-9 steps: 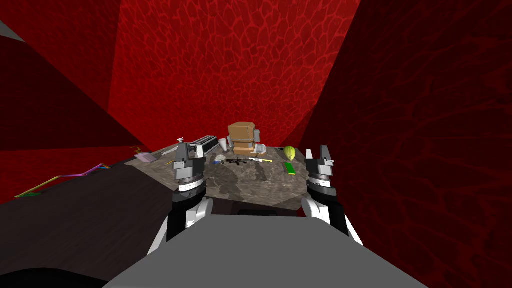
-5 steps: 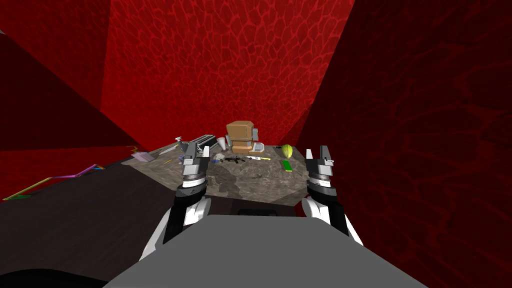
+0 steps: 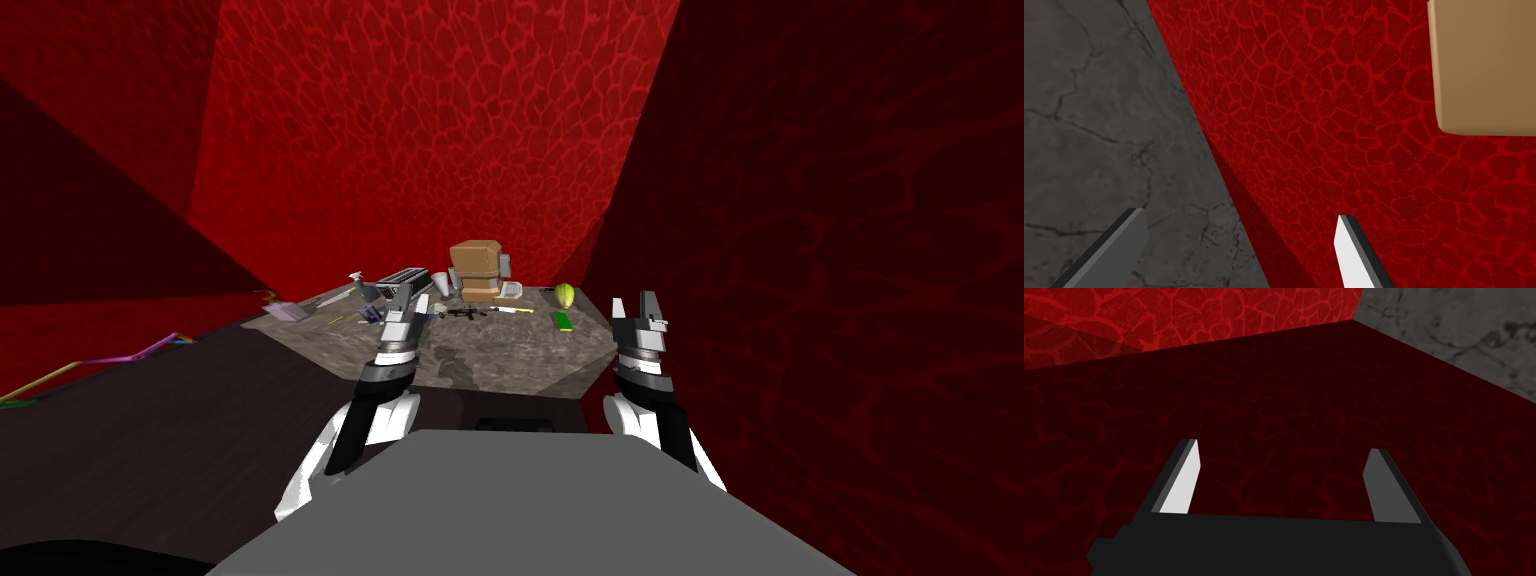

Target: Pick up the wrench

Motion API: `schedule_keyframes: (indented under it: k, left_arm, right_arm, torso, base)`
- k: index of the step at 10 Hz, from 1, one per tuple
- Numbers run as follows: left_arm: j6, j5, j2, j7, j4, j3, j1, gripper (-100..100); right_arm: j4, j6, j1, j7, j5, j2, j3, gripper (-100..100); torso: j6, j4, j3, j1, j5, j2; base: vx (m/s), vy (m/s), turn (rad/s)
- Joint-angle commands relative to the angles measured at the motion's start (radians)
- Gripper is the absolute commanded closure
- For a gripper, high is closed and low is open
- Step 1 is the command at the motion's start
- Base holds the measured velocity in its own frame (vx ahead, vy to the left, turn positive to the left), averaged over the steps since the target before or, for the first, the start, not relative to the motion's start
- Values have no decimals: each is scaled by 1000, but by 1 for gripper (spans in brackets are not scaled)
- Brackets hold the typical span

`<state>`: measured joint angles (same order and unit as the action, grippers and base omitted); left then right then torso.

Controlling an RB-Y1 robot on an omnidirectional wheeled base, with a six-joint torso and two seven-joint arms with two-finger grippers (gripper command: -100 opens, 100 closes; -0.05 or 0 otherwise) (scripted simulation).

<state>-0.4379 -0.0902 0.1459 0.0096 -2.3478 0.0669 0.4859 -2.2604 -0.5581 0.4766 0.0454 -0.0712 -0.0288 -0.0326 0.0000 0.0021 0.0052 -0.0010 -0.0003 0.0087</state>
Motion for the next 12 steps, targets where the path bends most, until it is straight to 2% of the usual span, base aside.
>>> schedule_keyframes:
  k: [1, 8, 9, 12]
  left_arm:
    - [50, -4, 20, 9, 9, -3, -17, -100]
    - [242, -4, 59, 38, 44, -2, -77, -100]
    - [249, -4, 59, 38, 44, -2, -77, -100]
    - [343, -1, 78, 58, 75, -1, -123, -100]
  right_arm:
    - [0, 0, 0, 0, 0, 0, 0, 0]
    - [0, 0, 0, 0, 0, 0, 0, 0]
    - [0, 0, 0, 0, 0, 0, 0, 0]
    - [0, 0, 0, 0, 0, 0, 0, 0]
  torso:
    - [0, 0, 0, 0, 0, 0]
    - [0, 0, 0, 1, 0, 0]
    - [0, 0, -1, 2, 0, -1]
    - [0, -1, -2, 2, 1, -3]
  base:
    - [-117, -9, -73]
    - [-107, -5, -59]
    - [-37, 2, 0]
    - [-103, 6, -83]
